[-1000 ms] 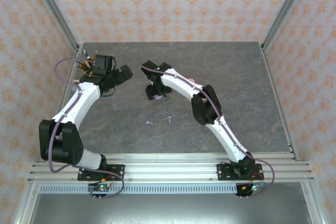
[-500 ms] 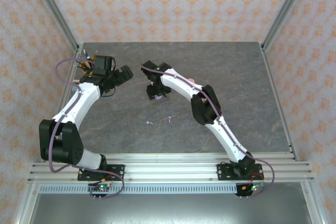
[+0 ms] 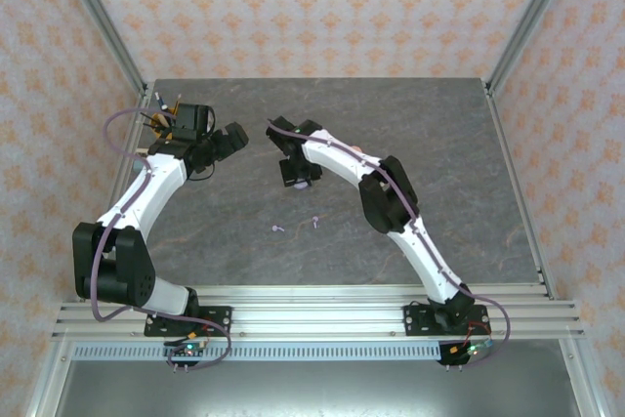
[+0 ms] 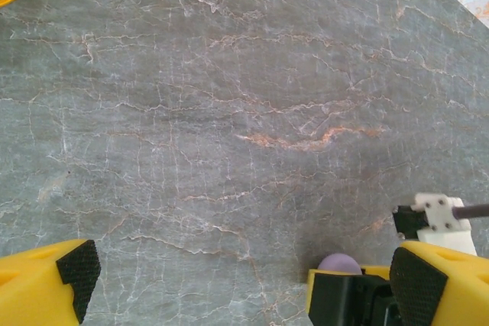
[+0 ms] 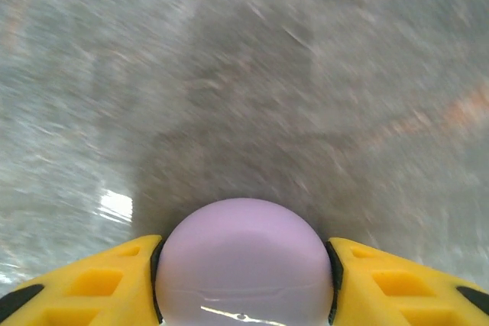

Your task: Insert the wireless bluetooth earbuds into the charging case

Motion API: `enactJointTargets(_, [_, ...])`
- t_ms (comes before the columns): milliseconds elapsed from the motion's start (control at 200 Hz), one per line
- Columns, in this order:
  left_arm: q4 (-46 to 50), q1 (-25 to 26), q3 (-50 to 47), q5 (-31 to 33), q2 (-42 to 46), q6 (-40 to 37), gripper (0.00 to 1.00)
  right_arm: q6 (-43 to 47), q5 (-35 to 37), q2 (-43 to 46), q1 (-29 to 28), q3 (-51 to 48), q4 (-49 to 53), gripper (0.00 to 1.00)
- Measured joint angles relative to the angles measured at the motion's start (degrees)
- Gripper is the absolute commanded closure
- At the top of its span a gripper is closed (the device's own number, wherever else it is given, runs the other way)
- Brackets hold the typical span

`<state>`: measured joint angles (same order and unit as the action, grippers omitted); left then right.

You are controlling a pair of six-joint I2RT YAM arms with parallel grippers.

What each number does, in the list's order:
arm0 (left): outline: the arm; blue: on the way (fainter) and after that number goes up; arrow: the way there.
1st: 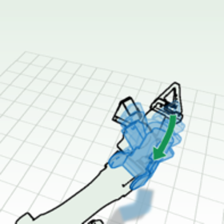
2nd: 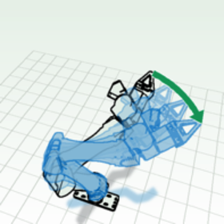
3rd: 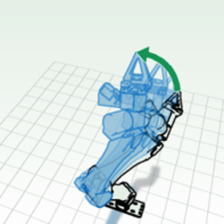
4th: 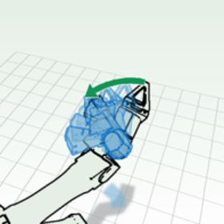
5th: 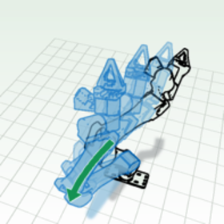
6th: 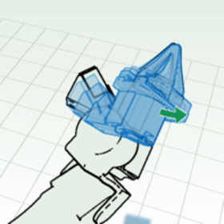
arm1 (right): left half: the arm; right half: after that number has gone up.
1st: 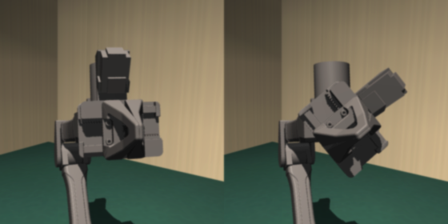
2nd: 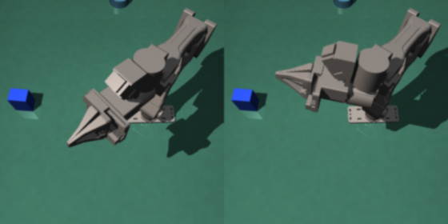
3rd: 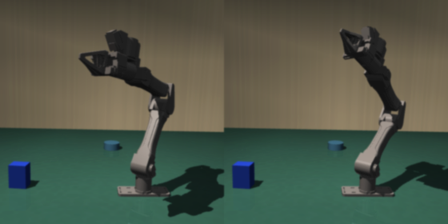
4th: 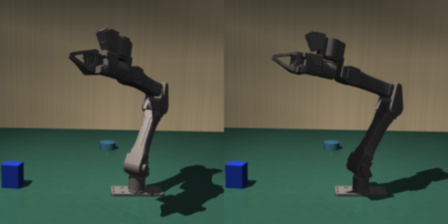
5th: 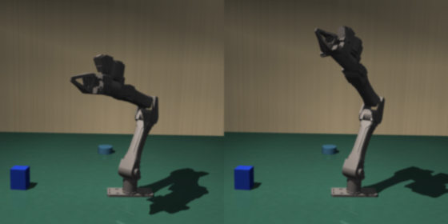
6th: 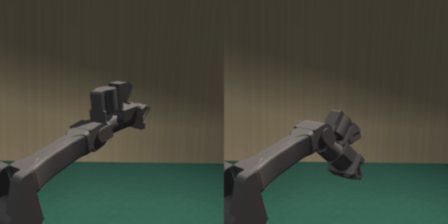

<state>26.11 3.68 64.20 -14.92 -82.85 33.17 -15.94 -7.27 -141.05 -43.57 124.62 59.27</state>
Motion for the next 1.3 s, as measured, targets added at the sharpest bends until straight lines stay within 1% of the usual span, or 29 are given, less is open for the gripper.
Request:
enactJointTargets(135, [0.07, 0.00, -0.11, -0.28, 0.00, 0.00, 0.00, -7.89, 2.14, 3.45, -0.02, -6.32, -1.81, 0.49])
enactJointTargets(305, [0.31, 0.00, -0.15, -0.26, 0.00, 0.07, 0.00, -15.89, 2.91, 6.49, -0.04, -12.02, -4.92, 0.48])
enactJointTargets(405, [0.33, 0.00, -0.17, -0.26, 0.00, 0.46, 0.00, -18.60, 2.99, 6.84, -0.02, -12.68, -5.29, 0.41])
enactJointTargets(530, [1.09, 0.00, -0.17, -0.28, -0.02, 0.42, 0.00, -19.65, 3.15, 6.84, 0.00, -12.76, -5.07, 0.36])
enactJointTargets(841, [4.02, 0.00, 1.01, -1.75, -0.98, -0.17, 0.00, -20.28, 3.26, 6.05, 0.00, -11.32, -3.48, 0.35])
enactJointTargets(1056, [4.13, 0.00, 0.98, -1.53, -0.96, -0.20, 0.00, -20.24, 3.23, 4.35, -0.02, -8.44, -1.36, 0.37])
enactJointTargets(1296, [4.31, 0.00, 0.74, -0.92, -0.87, -0.70, 0.00, -20.02, 2.97, 3.48, -0.02, -6.84, -0.17, 0.42])
